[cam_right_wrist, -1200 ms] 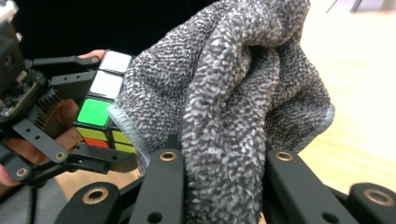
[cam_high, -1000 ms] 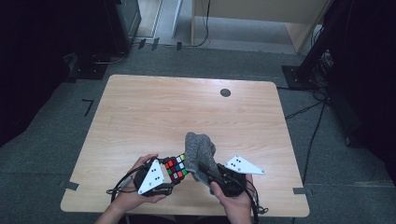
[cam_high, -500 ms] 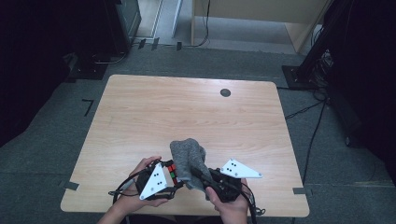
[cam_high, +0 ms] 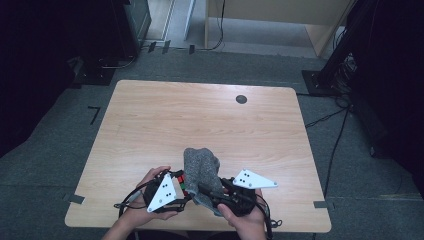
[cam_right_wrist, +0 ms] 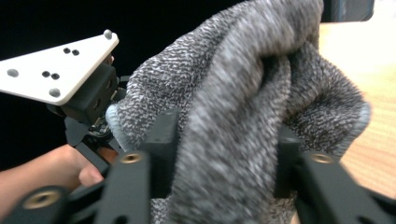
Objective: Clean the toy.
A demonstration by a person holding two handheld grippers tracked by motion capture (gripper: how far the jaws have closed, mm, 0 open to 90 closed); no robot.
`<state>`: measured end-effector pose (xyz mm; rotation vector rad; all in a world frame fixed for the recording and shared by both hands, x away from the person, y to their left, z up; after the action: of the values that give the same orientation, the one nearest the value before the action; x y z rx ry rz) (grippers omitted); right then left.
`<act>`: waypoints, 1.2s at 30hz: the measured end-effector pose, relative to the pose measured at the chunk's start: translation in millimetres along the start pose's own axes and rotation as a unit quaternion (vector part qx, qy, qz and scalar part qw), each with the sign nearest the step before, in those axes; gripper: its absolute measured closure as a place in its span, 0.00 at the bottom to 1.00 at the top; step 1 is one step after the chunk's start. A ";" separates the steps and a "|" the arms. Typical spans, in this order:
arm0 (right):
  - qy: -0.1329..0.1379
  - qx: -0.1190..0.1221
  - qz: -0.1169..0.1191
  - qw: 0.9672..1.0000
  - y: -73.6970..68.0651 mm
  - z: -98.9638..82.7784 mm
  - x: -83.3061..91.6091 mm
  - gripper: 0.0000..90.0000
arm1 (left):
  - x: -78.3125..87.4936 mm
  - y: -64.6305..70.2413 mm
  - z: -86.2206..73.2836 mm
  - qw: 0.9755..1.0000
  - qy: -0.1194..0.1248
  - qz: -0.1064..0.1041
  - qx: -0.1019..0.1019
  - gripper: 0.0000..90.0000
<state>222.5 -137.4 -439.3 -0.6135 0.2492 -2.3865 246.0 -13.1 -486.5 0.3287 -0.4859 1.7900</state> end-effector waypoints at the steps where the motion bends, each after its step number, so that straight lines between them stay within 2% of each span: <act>1: 0.005 -0.012 0.002 1.000 2.1 1.9 1.7 0.57 | -0.1 -0.7 -0.8 1.000 -0.002 0.002 0.000 0.38; 3: 0.011 -0.025 0.008 1.000 3.8 4.1 4.1 0.64 | -0.2 0.0 0.1 1.000 0.000 0.000 0.000 0.38; 5: 0.016 -0.024 0.012 1.000 1.6 4.5 5.9 0.81 | -0.2 1.6 2.1 1.000 0.003 -0.003 -0.002 0.38; 6: 0.019 -0.018 0.006 1.000 0.6 4.5 6.9 0.86 | -0.5 2.7 3.4 1.000 0.005 -0.004 -0.003 0.38; 9: 0.019 -0.009 0.010 1.000 -5.3 4.9 8.5 0.90 | 0.0 4.8 5.6 1.000 0.006 -0.006 -0.005 0.38; 11: 0.019 0.007 -0.011 1.000 -5.0 4.5 8.3 0.91 | 3.6 6.4 10.6 1.000 0.023 -0.011 -0.002 0.38; 13: 0.021 0.010 -0.029 0.999 -0.1 4.5 8.3 0.91 | 7.5 7.1 15.1 0.999 0.032 -0.012 -0.005 0.38; 15: 0.023 0.026 -0.071 0.997 12.0 4.3 8.5 0.91 | 10.6 6.7 17.5 0.999 0.042 -0.015 -0.003 0.38; 16: 0.019 0.025 -0.087 0.996 18.6 3.4 8.7 0.91 | 11.3 6.3 18.0 0.999 0.045 -0.017 0.000 0.38; 17: 0.014 0.013 -0.093 0.995 23.4 2.5 9.4 0.91 | 11.4 5.4 17.9 0.999 0.044 -0.015 0.001 0.38; 18: 0.015 0.006 -0.093 0.996 25.6 2.5 10.4 0.91 | 10.6 4.0 16.3 0.999 0.037 -0.008 -0.001 0.38; 20: 0.025 -0.002 -0.065 0.998 18.0 5.4 12.9 0.90 | 6.6 3.5 11.8 1.000 0.019 -0.001 -0.006 0.38; 21: 0.033 0.002 -0.038 0.999 7.2 8.4 13.8 0.90 | 4.9 4.4 10.1 1.000 0.011 0.000 -0.009 0.38; 22: 0.035 0.009 -0.026 0.999 0.3 9.5 14.1 0.90 | 2.5 6.0 8.7 1.000 0.003 -0.002 -0.016 0.38; 23: 0.034 0.024 -0.023 0.999 -8.7 10.1 12.9 0.90 | 1.7 7.3 9.2 1.000 0.004 -0.005 -0.017 0.38; 24: 0.031 0.031 -0.025 0.999 -11.8 9.6 11.5 0.90 | 1.7 9.3 11.6 1.000 0.012 -0.010 -0.013 0.38; 25: 0.029 0.039 -0.034 0.998 -11.9 8.1 9.1 0.90 | 2.4 9.7 13.1 1.000 0.018 -0.013 -0.011 0.38; 27: 0.031 0.032 -0.050 0.998 -2.0 6.1 7.4 0.90 | 5.0 8.9 14.3 1.000 0.025 -0.015 -0.009 0.38; 30: 0.011 0.022 -0.115 0.993 29.3 -1.9 5.8 0.90 | 8.9 4.5 14.8 0.999 0.035 -0.011 0.000 0.38; 31: 0.011 0.008 -0.112 0.994 32.9 -2.6 6.1 0.90 | 8.7 2.7 14.1 0.999 0.032 -0.008 0.002 0.38; 33: 0.022 -0.016 -0.085 0.996 31.2 -0.5 8.4 0.90 | 5.8 0.5 9.9 1.000 0.015 0.003 0.000 0.38; 35: 0.039 -0.001 -0.057 0.998 17.2 5.1 11.2 0.90 | 1.9 0.6 5.6 1.000 -0.002 0.009 -0.003 0.38; 36: 0.045 0.007 -0.038 0.998 7.4 7.3 12.1 0.90 | 0.7 1.2 5.6 1.000 0.000 0.009 0.000 0.38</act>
<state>221.9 -150.9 -430.9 -0.5189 0.2525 -2.4895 244.5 -15.5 -481.5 0.3240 -0.4906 1.8077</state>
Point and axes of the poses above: each handheld gripper's, and its own axes: x roughly backward along the jaws, z roughly out of its top, y roughly to its right, the point moved 8 cm from there along -x, roughly forward along the jaws, and after that the axes turned 13 degrees about -z, right-handed, at the moved point
